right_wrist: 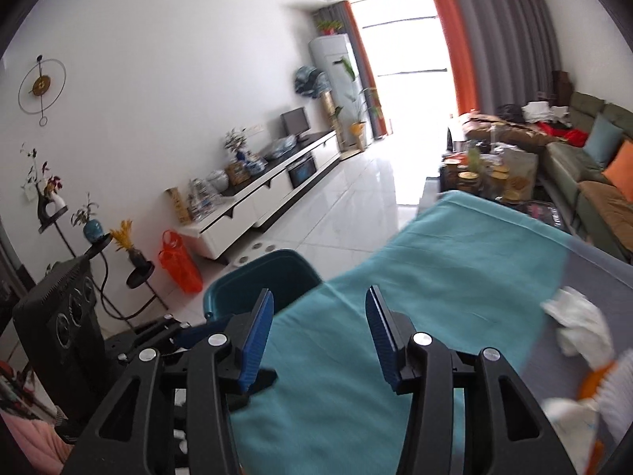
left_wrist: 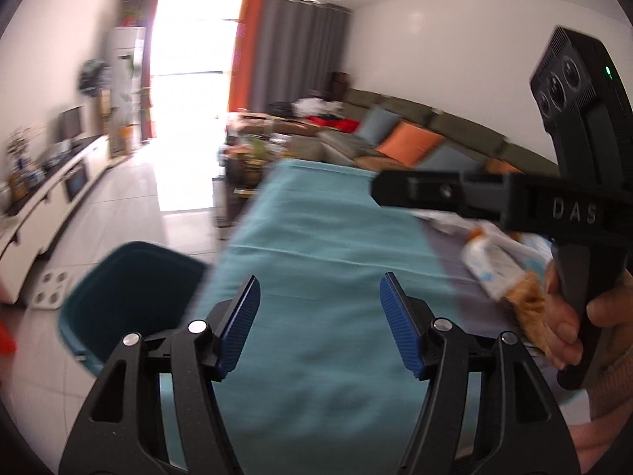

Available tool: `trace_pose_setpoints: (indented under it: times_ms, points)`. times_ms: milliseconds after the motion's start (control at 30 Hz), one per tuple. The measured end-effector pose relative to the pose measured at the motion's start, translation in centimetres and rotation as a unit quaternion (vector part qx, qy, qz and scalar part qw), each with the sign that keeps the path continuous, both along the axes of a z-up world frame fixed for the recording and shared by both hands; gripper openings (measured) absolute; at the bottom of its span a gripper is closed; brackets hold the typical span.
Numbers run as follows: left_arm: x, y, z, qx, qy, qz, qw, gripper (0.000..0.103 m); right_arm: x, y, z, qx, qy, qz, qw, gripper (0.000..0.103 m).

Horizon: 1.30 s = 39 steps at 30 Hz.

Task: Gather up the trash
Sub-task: 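Grasp the gold foil wrapper with the left tool while the right tool grasps the white foam sleeve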

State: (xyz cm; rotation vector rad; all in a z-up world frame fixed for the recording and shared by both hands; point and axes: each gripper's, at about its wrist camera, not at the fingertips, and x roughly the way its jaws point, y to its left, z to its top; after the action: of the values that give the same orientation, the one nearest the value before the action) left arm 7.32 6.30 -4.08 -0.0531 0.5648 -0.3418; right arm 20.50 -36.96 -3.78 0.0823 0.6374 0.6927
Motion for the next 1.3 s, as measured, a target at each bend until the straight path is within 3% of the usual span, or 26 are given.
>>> trace_pose_setpoints:
  times_ms: [233,500,633,733,867,1067,1133,1300]
  points:
    - [-2.2,-7.4,-1.0,0.004,0.006,-0.119,0.9929,0.066,-2.6,-8.0,-0.7,-0.017,-0.005,-0.085,0.996,0.046]
    - [-2.8,-14.7,-3.0,0.008,0.052,-0.231,0.9716,0.068,-5.1,-15.2,-2.5,-0.028,0.005,-0.200,0.979,0.046]
    - [-2.0,-17.1,-4.3,0.005,0.083,-0.246,0.9658,0.068,-6.4,-18.9,-3.4,-0.036,0.005,-0.257,0.966,0.047]
    - [-1.4,-18.1,-5.0,0.008,0.104,-0.246,0.9635,0.067,-6.8,-20.9,-3.9,-0.047,0.008,-0.300,0.953,0.057]
    - [-0.4,-19.2,-5.6,0.004,0.122,-0.251,0.9603,0.064,-6.6,-22.0,-5.6,-0.071,0.024,-0.325,0.943,0.062]
    - [0.8,-19.3,-5.4,-0.007,0.140,-0.254,0.9569,0.042,-6.4,-21.9,-7.3,-0.115,0.030,-0.337,0.934,0.066]
    - [1.0,-19.3,-5.4,-0.010,0.142,-0.254,0.9567,0.031,-6.4,-22.3,-7.6,-0.124,0.032,-0.343,0.931,0.053]
    - [1.1,-18.8,-5.5,-0.023,0.151,-0.256,0.9545,0.015,-6.6,-23.1,-7.8,-0.115,0.040,-0.349,0.929,0.029]
